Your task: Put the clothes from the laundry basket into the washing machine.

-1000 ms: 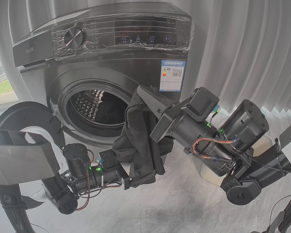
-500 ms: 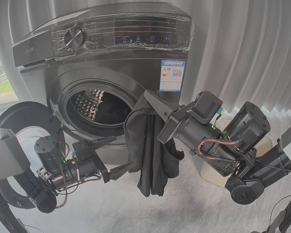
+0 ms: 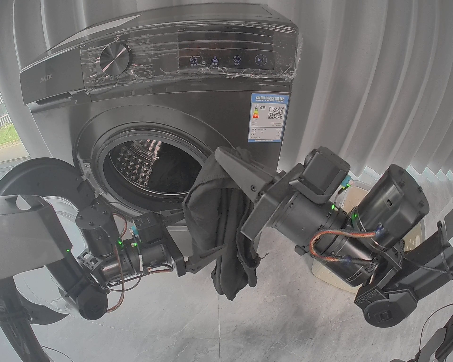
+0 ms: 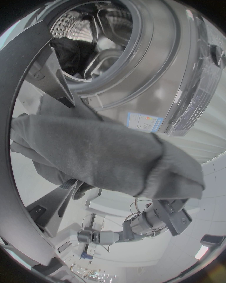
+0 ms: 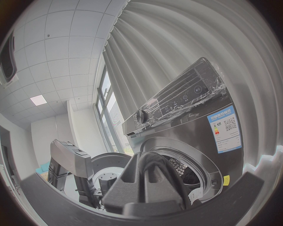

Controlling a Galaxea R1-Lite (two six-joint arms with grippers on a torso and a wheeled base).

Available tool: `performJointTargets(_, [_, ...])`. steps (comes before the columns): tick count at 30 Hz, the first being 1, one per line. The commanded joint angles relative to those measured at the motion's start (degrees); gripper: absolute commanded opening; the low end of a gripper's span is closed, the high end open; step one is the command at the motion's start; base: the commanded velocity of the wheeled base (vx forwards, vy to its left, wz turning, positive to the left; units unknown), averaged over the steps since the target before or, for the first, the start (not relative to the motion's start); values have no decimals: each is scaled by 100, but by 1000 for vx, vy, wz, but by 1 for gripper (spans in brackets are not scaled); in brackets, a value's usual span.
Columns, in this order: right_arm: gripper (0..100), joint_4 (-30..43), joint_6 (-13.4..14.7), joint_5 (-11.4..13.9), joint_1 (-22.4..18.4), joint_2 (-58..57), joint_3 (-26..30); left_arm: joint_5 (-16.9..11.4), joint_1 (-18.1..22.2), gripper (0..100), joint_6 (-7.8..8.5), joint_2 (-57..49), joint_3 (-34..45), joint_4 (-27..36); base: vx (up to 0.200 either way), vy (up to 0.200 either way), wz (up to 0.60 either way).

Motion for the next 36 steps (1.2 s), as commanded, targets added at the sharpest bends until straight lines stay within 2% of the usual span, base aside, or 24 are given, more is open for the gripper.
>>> performJointTargets(1, [0,-8,-1,10,88,5,-32,-456,-37,100,-1,599,-349,5,0,0,0])
performJointTargets(2, [0,-8,-1,19,88,5,-32,-614,-37,100,-1,643,-366,5,0,0,0])
performJointTargets(4, [0,-8,-1,19,88,5,-58,-711,-46,100,-1,748,-375,5,0,0,0])
performJointTargets(7, [0,-16,-1,19,88,14,-120,-728,-46,100,17,862,-375,-4,0,0,0])
performJointTargets(11, [0,1,8,-34,88,58,-331,-614,-54,100,34,1056,-586,5,0,0,0])
performJointTargets(15, [0,-8,8,-60,88,84,-331,-210,-116,100,43,1196,-982,22,0,0,0])
performJointTargets(20, [0,-8,69,-130,88,76,-322,80,-204,100,-18,1513,-1377,14,0,0,0])
performJointTargets(26, [0,1,104,-210,62,67,-331,116,-265,100,-106,1759,-1720,14,0,0,0])
performJointTargets(31, [0,1,113,-210,9,58,-374,124,-327,100,-106,1899,-1737,5,0,0,0])
performJointTargets(32, [0,1,122,-218,-17,49,-401,133,-344,0,-106,1926,-1773,5,0,0,0])
performJointTargets(36, [0,1,148,-227,-61,23,-427,124,-344,0,-124,1987,-1852,5,0,0,0])
